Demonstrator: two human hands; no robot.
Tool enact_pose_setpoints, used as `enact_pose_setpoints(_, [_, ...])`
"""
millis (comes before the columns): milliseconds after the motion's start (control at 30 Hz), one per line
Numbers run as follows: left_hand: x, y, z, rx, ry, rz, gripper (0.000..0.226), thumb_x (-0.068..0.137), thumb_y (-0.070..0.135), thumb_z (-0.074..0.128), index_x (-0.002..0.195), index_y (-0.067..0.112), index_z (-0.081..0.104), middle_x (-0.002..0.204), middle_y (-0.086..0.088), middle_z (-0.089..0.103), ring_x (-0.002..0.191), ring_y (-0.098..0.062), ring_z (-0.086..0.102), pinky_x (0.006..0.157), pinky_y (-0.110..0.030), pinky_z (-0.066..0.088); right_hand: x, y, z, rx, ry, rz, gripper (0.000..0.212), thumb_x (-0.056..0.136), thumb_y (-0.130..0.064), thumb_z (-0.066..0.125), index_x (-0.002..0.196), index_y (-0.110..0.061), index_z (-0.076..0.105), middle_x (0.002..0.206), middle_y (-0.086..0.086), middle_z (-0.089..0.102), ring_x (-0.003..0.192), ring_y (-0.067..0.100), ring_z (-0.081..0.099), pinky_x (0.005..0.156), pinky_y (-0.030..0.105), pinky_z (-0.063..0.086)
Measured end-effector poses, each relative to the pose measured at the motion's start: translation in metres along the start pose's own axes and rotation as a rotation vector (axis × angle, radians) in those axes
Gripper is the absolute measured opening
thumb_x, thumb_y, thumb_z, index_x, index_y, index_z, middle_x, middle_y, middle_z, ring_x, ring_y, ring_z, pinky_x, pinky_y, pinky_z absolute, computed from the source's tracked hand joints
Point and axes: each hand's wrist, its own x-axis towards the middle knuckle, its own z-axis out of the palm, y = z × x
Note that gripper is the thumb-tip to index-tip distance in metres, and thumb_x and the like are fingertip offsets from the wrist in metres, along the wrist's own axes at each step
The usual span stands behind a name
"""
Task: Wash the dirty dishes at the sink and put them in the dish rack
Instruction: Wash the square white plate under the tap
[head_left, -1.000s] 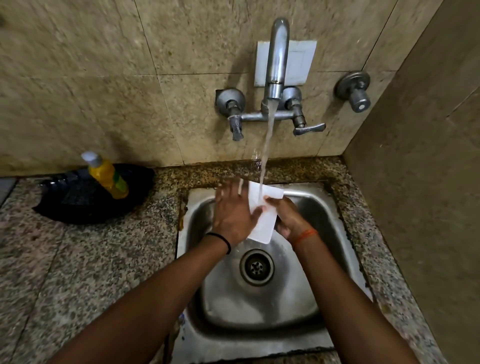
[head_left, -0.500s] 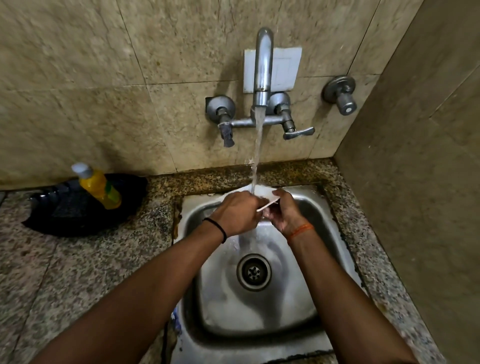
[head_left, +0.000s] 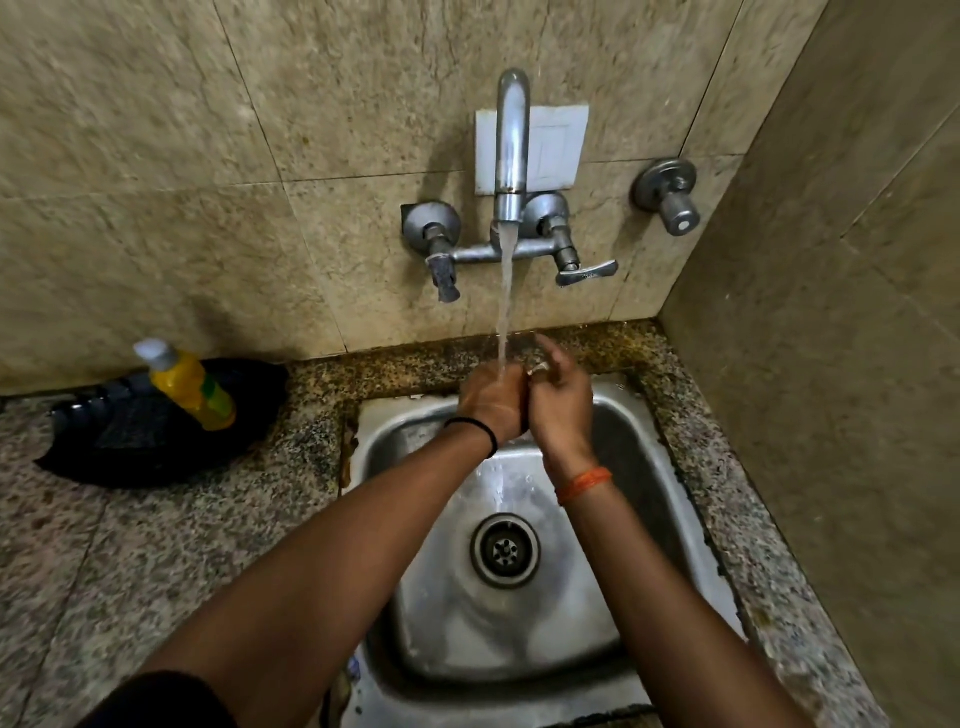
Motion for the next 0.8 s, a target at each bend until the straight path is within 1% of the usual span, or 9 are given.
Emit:
enact_pose_setpoints(100, [-0.005,-0.016,-0.002,-0.162,0.017,-0.021,0.027,0.097,0.02,0.042,0.099,0.003,0.064,0.105,-0.021,0.067,0.099,-0.038,0.063,0.079,-0.039,0.051,-0.007,-0.011,0.01,0.168,-0.123,-0.093,0.036,0.09,0.01,0.049,0.119,-0.004,0.065,0.117,0.002,0.067,0.106,0.012,0.065,0.094,0.023,0.051])
enact_pose_setpoints(200, [-0.015,-0.032,-0.002,-0.399,0.004,-0.003,0.035,0.093,0.018,0.042,0.112,-0.001,0.063,0.115,-0.023,0.065,0.107,-0.035,0.06,0.085,-0.033,0.049,-0.016,-0.025,0.027,0.489,-0.272,0.054,0.024,0.091,0.005,0.056,0.114,0.008,0.062,0.105,0.021,0.069,0.077,0.016,0.072,0.065,0.019,0.058])
enact_pose_setpoints(300, [-0.026,-0.043,-0.001,-0.467,-0.059,-0.102,0.019,0.095,0.004,0.046,0.104,-0.001,0.062,0.102,-0.019,0.065,0.104,-0.031,0.058,0.075,-0.025,0.042,-0.018,-0.034,0.037,0.369,-0.36,0.173,0.011,0.09,-0.021,0.066,0.083,-0.013,0.07,0.064,0.003,0.068,0.033,0.003,0.046,0.032,0.013,0.032])
enact_pose_setpoints(333, [-0.025,-0.047,0.0,-0.477,-0.068,-0.107,0.019,0.095,0.007,0.048,0.101,0.001,0.064,0.103,-0.018,0.067,0.104,-0.03,0.06,0.078,-0.029,0.046,-0.014,-0.035,0.039,0.297,-0.305,0.219,0.022,0.09,-0.033,0.065,0.074,-0.017,0.069,0.051,-0.004,0.057,0.028,0.004,0.036,0.032,0.012,0.024])
enact_pose_setpoints(400, [-0.024,-0.048,0.0,-0.448,-0.094,-0.113,0.018,0.092,0.02,0.055,0.095,0.008,0.069,0.105,-0.016,0.07,0.1,-0.03,0.063,0.083,-0.036,0.05,0.0,-0.04,0.035,0.321,-0.115,0.322,0.037,0.093,-0.042,0.056,0.07,-0.015,0.066,0.047,-0.004,0.049,0.029,0.007,0.036,0.034,0.013,0.026])
enact_pose_setpoints(533, [-0.02,-0.042,-0.003,-0.427,-0.07,-0.131,0.035,0.085,0.044,0.065,0.085,0.01,0.071,0.084,-0.011,0.072,0.081,-0.028,0.067,0.068,-0.034,0.049,0.038,-0.048,0.011,0.584,0.045,0.307,0.03,0.094,-0.039,0.055,0.081,-0.012,0.062,0.067,0.002,0.06,0.05,0.013,0.054,0.05,0.025,0.044])
enact_pose_setpoints(600, [-0.018,-0.032,-0.006,-0.384,-0.045,-0.104,0.038,0.085,0.045,0.064,0.092,0.008,0.072,0.089,-0.014,0.072,0.083,-0.03,0.067,0.066,-0.033,0.047,0.057,-0.056,-0.001,0.634,0.065,0.246,0.023,0.093,-0.03,0.06,0.092,-0.007,0.061,0.072,0.006,0.06,0.054,0.015,0.056,0.05,0.026,0.046])
enact_pose_setpoints(700, [-0.02,-0.019,-0.01,-0.269,0.001,-0.052,0.042,0.088,0.044,0.062,0.103,0.006,0.07,0.102,-0.018,0.07,0.092,-0.032,0.066,0.071,-0.031,0.047,0.081,-0.068,-0.012,0.533,0.148,0.168,0.016,0.089,-0.011,0.065,0.077,-0.004,0.057,0.077,0.013,0.064,0.067,0.025,0.065,0.064,0.038,0.058])
enact_pose_setpoints(800, [-0.023,-0.014,-0.013,-0.23,0.043,-0.034,0.044,0.088,0.046,0.059,0.108,0.007,0.069,0.107,-0.017,0.07,0.095,-0.032,0.065,0.071,-0.03,0.045,0.094,-0.07,-0.017,0.252,0.24,0.085,0.024,0.079,-0.012,0.074,0.063,-0.014,0.057,0.076,0.012,0.067,0.075,0.032,0.069,0.076,0.05,0.059])
